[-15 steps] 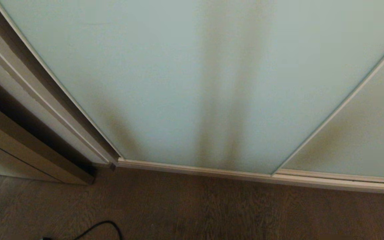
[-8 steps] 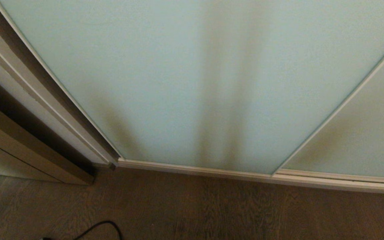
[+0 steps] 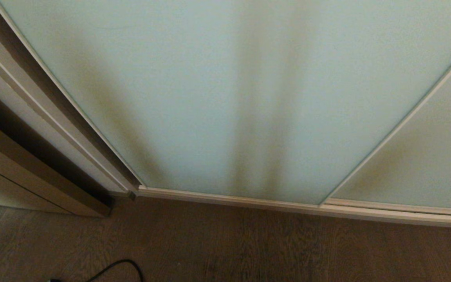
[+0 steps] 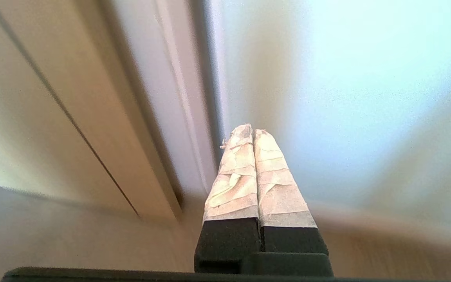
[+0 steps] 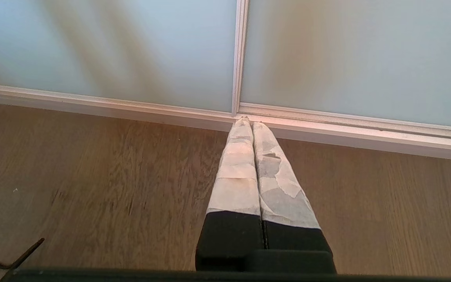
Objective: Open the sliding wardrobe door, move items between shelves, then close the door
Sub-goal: Open the door
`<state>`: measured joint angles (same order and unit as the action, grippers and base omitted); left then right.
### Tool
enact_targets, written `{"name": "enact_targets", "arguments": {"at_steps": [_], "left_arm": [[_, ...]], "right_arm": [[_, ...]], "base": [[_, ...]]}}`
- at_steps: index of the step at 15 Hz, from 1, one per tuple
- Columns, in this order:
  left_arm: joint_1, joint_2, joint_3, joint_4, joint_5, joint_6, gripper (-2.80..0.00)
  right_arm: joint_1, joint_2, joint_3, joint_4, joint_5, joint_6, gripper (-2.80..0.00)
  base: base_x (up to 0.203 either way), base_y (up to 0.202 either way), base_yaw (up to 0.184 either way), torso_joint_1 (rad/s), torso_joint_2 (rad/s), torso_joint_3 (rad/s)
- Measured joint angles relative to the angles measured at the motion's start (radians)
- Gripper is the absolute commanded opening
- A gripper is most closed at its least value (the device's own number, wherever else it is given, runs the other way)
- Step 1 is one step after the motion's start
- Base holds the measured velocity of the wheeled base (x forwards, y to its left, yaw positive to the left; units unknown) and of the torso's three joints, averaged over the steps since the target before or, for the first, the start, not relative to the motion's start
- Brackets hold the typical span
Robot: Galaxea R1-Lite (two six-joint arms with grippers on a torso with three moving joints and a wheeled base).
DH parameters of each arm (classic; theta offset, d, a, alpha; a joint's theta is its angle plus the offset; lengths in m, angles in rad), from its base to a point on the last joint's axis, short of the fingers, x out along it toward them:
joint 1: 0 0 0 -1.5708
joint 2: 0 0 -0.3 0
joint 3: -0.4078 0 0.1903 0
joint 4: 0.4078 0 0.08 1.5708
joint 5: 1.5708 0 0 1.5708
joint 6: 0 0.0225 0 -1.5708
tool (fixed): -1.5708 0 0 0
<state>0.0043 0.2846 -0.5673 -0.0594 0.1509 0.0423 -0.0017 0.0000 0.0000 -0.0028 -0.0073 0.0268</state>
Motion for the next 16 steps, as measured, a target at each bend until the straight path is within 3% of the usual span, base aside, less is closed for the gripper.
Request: {"name": "enact_targets", "arguments": {"at_steps": [4,8,13,16], "left_arm": [[0.001,0.309,-0.233,-0.275,0.222,0.009,-2.80],[0.030,0.559,-0.412,-0.463,0.363,0.017,-2.80],[0.187,0.817,-0.572,-0.558,0.384,0.002,-2.80],[0.224,0.911,-0.633,-0.554,0.368,-0.019,-2.80]], "right_arm": [[0.000,0.000,0.000,0.000,0.000,0.000,-2.80],[0.000,0.000,0.000,0.000,0.000,0.000,-2.80],[0.000,0.000,0.000,0.000,0.000,0.001,-2.80],[0.000,0.000,0.000,0.000,0.000,0.000,-2.80]], "base": [[0.000,0.000,0.000,0.000,0.00,0.000],[0.000,0.000,0.000,0.000,0.00,0.000],[0.000,0.000,0.000,0.000,0.00,0.000],[0.000,0.000,0.000,0.000,0.00,0.000]]}}
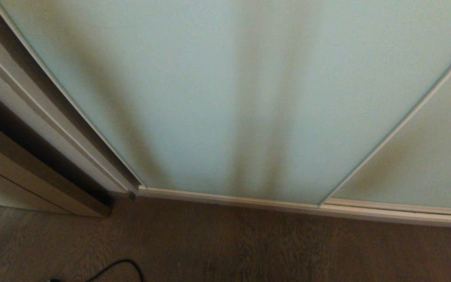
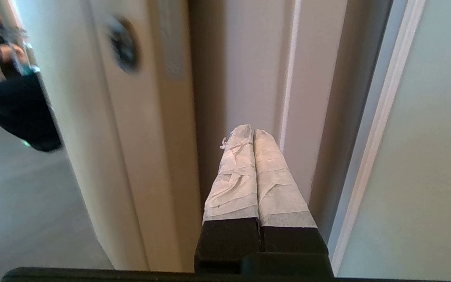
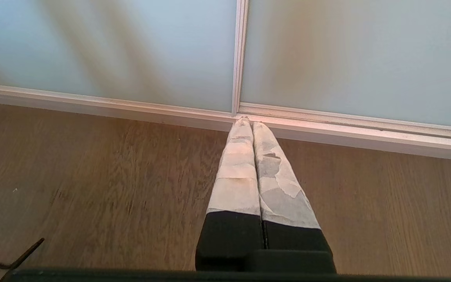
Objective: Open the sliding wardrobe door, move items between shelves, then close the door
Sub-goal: Open the door
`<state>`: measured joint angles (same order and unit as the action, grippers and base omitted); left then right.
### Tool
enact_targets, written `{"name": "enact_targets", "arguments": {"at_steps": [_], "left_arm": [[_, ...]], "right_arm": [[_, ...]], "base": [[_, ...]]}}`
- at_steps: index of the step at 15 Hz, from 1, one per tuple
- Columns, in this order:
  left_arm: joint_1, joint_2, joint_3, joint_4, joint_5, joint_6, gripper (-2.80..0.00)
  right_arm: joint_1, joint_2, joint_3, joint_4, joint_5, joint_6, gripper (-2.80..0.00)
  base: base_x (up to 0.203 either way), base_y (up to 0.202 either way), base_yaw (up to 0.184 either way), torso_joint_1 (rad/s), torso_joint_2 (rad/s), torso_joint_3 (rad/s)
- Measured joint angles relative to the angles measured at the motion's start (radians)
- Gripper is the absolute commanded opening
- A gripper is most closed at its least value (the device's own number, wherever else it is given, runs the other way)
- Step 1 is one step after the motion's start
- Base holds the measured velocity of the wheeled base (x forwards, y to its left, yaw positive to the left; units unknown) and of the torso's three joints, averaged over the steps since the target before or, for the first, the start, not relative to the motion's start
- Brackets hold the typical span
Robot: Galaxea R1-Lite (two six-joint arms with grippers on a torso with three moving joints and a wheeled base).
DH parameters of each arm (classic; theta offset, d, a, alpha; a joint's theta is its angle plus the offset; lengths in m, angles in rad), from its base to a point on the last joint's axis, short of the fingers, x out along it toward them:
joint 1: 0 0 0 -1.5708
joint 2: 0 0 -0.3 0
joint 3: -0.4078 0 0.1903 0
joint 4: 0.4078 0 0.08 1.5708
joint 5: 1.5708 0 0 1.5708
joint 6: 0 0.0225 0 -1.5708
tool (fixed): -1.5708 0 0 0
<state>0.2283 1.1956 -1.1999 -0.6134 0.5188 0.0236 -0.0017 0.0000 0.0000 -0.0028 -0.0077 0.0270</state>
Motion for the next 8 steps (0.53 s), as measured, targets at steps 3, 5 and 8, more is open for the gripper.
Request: {"name": "enact_targets", "arguments": {"at_steps": [3,5,8], "left_arm": [[0.018,0.066,-0.018,0.045,-0.099,-0.070,-2.80],[0.039,0.107,-0.045,0.114,-0.164,-0.115,-2.80],[0.078,0.198,-0.132,0.159,-0.226,-0.162,-2.80]], "right_arm": [[0.000,0.000,0.000,0.000,0.000,0.000,-2.80],[0.000,0.000,0.000,0.000,0.000,0.000,-2.80],[0.000,0.000,0.000,0.000,0.000,0.000,-2.80]], "base": [[0.000,0.000,0.000,0.000,0.00,0.000],[0.000,0.000,0.000,0.000,0.00,0.000],[0.000,0.000,0.000,0.000,0.00,0.000]]}}
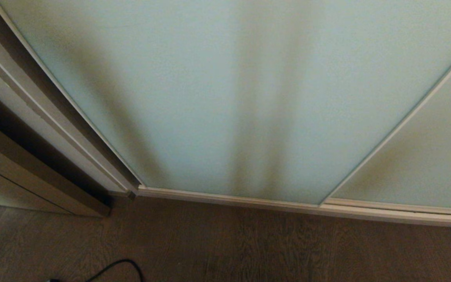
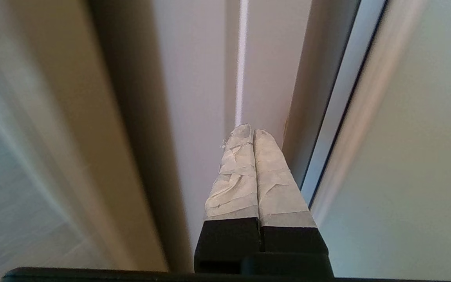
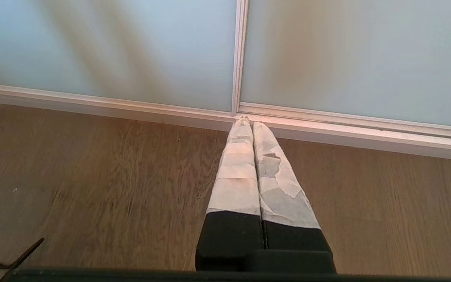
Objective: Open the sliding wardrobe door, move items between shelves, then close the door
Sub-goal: Open the door
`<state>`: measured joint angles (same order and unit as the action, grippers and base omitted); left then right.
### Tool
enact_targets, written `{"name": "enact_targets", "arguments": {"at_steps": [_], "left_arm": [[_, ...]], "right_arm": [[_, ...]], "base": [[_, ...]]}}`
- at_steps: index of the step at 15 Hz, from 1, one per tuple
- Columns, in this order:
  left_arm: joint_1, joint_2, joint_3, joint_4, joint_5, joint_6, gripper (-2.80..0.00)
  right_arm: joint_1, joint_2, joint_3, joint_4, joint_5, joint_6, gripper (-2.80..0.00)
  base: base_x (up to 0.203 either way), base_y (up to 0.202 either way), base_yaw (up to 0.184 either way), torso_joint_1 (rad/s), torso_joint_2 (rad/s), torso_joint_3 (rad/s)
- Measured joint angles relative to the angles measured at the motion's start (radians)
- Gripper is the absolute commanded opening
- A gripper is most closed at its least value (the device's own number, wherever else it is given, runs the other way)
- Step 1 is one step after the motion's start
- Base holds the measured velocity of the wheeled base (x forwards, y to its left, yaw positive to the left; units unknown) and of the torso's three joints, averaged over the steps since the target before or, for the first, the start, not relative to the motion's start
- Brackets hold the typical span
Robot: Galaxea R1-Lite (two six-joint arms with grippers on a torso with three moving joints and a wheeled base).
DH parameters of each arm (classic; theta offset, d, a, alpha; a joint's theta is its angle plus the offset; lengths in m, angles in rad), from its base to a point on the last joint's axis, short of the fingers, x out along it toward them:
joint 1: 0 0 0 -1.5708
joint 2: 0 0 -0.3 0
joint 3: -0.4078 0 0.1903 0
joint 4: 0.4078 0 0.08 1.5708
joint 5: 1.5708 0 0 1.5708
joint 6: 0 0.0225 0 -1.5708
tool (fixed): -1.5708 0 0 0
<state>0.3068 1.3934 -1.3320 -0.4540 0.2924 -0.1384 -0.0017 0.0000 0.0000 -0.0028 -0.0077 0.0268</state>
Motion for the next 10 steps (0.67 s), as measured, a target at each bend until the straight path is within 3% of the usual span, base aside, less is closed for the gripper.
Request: {"name": "enact_targets", "arguments": {"at_steps": [4,7,10], "left_arm": [[0.030,0.114,-0.116,-0.002,-0.088,-0.016,-2.80],[0.032,0.143,-0.133,-0.006,-0.256,-0.017,-2.80],[0.031,0.149,-0.149,-0.041,-0.338,-0.017,-2.80]], "right_arm": [[0.000,0.000,0.000,0.000,0.000,0.000,-2.80],[0.000,0.000,0.000,0.000,0.000,0.000,-2.80],[0.000,0.000,0.000,0.000,0.000,0.000,-2.80]], "base": [[0.000,0.000,0.000,0.000,0.00,0.000],[0.000,0.000,0.000,0.000,0.00,0.000],[0.000,0.000,0.000,0.000,0.00,0.000]]}}
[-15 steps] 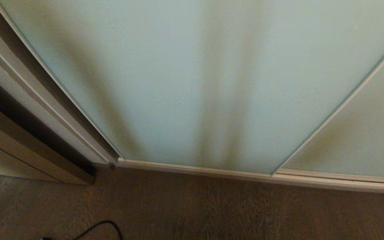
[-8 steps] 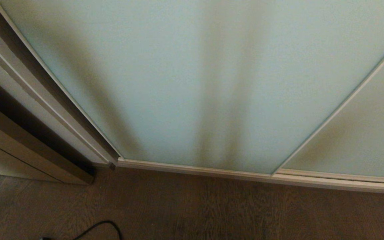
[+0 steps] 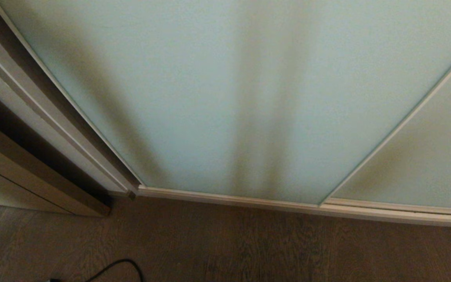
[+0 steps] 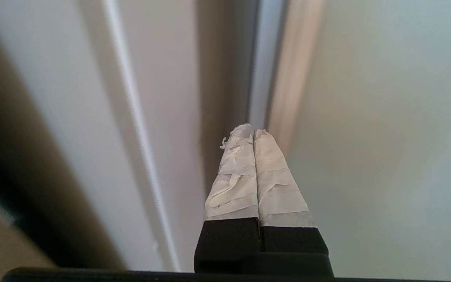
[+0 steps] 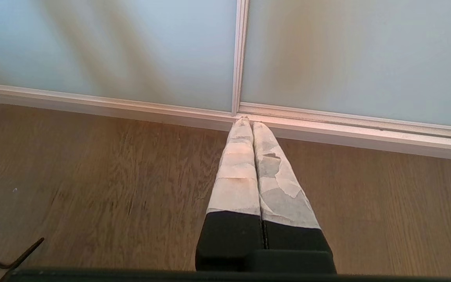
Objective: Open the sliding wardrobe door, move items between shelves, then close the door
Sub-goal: Open the door
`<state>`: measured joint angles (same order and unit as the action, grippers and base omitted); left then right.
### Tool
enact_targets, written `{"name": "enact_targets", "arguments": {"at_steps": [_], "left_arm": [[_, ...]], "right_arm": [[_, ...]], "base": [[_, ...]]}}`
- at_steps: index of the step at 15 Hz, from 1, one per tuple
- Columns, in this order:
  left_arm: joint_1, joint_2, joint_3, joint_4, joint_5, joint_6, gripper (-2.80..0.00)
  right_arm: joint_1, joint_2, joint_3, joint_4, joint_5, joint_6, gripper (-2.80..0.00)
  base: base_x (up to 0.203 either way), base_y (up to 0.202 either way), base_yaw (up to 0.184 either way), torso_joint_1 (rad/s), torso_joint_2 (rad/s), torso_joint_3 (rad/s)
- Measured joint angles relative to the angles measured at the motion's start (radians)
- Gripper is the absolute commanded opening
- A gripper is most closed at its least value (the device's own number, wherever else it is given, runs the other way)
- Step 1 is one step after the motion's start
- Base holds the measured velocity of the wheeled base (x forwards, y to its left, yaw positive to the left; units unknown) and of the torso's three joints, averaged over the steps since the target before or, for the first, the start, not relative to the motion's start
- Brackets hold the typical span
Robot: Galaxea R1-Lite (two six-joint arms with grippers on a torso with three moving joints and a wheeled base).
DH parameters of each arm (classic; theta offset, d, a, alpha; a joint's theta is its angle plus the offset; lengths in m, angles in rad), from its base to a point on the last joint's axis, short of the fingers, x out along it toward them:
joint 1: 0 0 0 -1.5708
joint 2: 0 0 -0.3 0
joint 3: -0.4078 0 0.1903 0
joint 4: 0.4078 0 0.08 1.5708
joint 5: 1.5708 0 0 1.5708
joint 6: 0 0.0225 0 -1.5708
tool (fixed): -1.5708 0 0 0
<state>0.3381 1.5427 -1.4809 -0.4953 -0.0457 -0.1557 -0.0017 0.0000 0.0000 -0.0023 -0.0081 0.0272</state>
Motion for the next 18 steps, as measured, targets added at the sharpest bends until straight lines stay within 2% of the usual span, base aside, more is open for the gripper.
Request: {"name": "enact_targets", "arguments": {"at_steps": [2,6,14,18], "left_arm": [[0.001,0.016,-0.032,-0.013,-0.013,0.000,-2.80],[0.027,0.059,-0.110,-0.020,0.010,0.004,-2.80],[0.034,0.130,-0.137,-0.136,-0.005,0.006,-2.80],[0.033,0.177,-0.176,-0.135,-0.056,0.001,-2.80]], "right_arm": [[0.000,0.000,0.000,0.000,0.000,0.000,-2.80],[0.000,0.000,0.000,0.000,0.000,0.000,-2.80],[0.000,0.000,0.000,0.000,0.000,0.000,-2.80],[0.000,0.000,0.000,0.000,0.001,0.000,-2.80]], "base": [[0.000,0.000,0.000,0.000,0.00,0.000],[0.000,0.000,0.000,0.000,0.00,0.000],[0.000,0.000,0.000,0.000,0.00,0.000],[0.000,0.000,0.000,0.000,0.00,0.000]]}}
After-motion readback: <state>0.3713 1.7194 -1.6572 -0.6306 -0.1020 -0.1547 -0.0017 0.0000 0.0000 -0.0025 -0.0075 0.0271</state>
